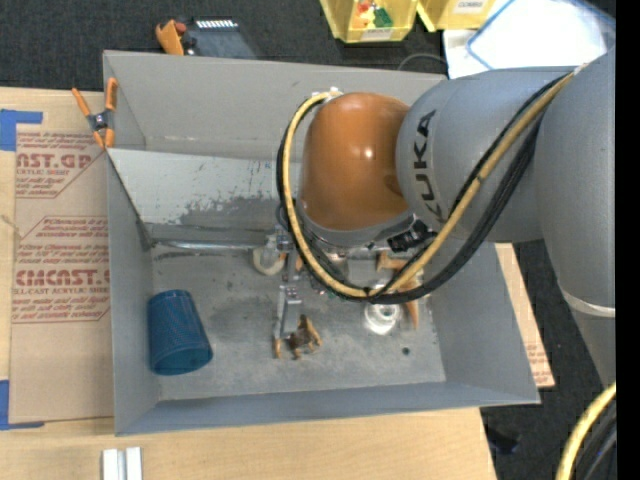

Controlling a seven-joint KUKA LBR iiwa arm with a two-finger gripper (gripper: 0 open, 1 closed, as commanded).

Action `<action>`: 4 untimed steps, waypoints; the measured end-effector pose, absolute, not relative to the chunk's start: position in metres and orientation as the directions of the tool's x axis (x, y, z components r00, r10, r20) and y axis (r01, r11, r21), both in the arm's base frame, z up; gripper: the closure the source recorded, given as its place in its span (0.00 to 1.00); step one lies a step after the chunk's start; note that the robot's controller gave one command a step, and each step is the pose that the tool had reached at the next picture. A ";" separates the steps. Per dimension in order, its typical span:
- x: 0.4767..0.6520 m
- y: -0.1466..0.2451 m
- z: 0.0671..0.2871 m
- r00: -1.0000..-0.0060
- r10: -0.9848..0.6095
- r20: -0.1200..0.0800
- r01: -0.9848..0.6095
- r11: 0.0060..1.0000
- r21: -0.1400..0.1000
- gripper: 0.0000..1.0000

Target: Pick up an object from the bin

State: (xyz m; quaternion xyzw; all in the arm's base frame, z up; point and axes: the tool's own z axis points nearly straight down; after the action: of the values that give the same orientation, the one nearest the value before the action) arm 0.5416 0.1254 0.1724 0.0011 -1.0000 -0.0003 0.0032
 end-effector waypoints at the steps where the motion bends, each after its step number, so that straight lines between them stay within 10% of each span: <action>1: 0.543 0.125 0.177 -1.000 -0.001 -0.001 -0.001 1.000 0.002 0.00; 2: 0.530 0.086 0.118 -0.968 -0.250 -0.007 -0.250 0.968 0.001 0.00; 4: 0.502 0.052 0.100 -0.911 -0.412 0.001 -0.412 0.911 0.001 0.00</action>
Offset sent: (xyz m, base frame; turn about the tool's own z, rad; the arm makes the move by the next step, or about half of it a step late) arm -0.0239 -0.0727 -0.1024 -0.4293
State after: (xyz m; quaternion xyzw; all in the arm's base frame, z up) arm 0.5015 0.0517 0.1003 0.2107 -0.9776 -0.0004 0.0007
